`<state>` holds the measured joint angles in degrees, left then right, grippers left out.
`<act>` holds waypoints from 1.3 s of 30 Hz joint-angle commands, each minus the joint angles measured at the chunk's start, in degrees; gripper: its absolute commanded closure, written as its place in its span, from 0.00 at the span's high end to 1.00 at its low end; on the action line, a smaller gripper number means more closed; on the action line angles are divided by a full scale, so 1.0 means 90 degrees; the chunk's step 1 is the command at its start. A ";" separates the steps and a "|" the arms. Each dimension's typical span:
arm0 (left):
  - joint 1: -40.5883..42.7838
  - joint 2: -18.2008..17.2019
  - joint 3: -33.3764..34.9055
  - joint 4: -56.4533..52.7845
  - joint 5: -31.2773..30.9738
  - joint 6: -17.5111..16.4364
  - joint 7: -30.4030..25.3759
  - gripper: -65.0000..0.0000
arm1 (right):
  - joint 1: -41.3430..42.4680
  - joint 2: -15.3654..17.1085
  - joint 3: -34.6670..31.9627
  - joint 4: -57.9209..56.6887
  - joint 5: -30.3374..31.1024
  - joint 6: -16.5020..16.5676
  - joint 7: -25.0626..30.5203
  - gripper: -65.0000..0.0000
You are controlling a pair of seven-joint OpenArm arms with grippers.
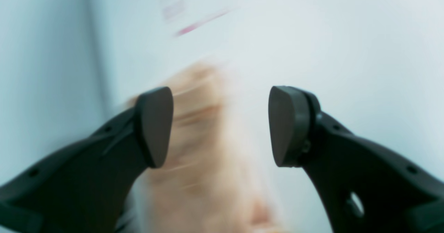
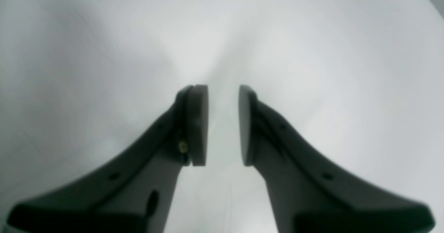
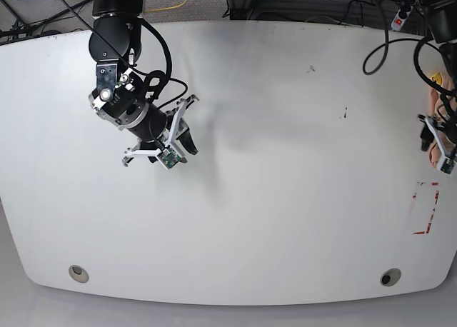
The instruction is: Fold the T-shirt properly
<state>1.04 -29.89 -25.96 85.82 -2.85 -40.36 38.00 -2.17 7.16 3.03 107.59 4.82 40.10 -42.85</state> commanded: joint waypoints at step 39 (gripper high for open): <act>0.5760 0.3131 0.1697 0.2914 -0.0049 0.3434 -0.3465 0.60 | -0.4491 0.0108 0.2228 -0.1000 0.0573 -0.0885 0.5225 0.21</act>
<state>51.11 -1.52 -10.52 110.87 -3.01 -9.47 7.99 -39.31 7.79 22.79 96.33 7.57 31.79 2.55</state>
